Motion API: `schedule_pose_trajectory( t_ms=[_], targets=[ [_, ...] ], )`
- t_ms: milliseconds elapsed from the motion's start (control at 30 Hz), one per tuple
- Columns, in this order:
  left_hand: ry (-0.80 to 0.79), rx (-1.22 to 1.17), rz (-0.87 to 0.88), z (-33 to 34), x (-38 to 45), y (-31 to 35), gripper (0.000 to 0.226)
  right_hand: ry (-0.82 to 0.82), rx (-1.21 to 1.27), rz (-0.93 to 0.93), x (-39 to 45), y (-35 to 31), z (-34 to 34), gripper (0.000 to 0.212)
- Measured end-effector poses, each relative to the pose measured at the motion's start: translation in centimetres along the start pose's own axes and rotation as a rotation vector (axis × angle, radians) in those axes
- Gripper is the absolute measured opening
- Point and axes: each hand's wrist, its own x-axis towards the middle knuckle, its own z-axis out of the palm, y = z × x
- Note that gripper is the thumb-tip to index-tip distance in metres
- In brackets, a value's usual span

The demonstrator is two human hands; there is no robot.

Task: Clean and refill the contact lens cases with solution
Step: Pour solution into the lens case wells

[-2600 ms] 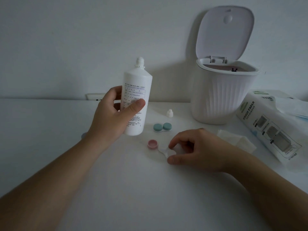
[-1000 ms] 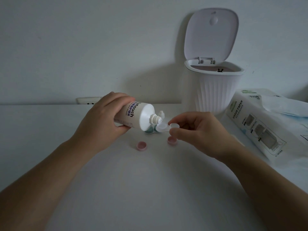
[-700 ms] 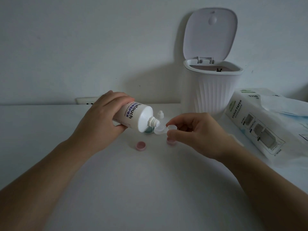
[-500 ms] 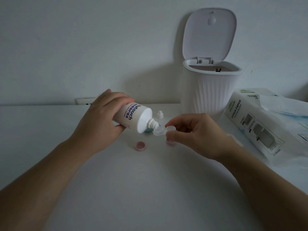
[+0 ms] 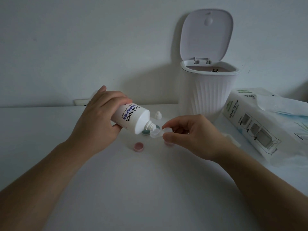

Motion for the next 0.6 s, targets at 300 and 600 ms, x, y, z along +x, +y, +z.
schedule_pose_trajectory(
  t_ms=[300,600],
  targets=[
    [0.025,0.03,0.018,-0.05,0.03,-0.21,0.067,0.009,0.029,0.0,0.03,0.17,0.04,0.008],
    [0.063,0.052,0.047,-0.22,0.15,-0.11,0.063,0.015,0.047,-0.005,0.06,0.21,0.09,0.007]
  ],
)
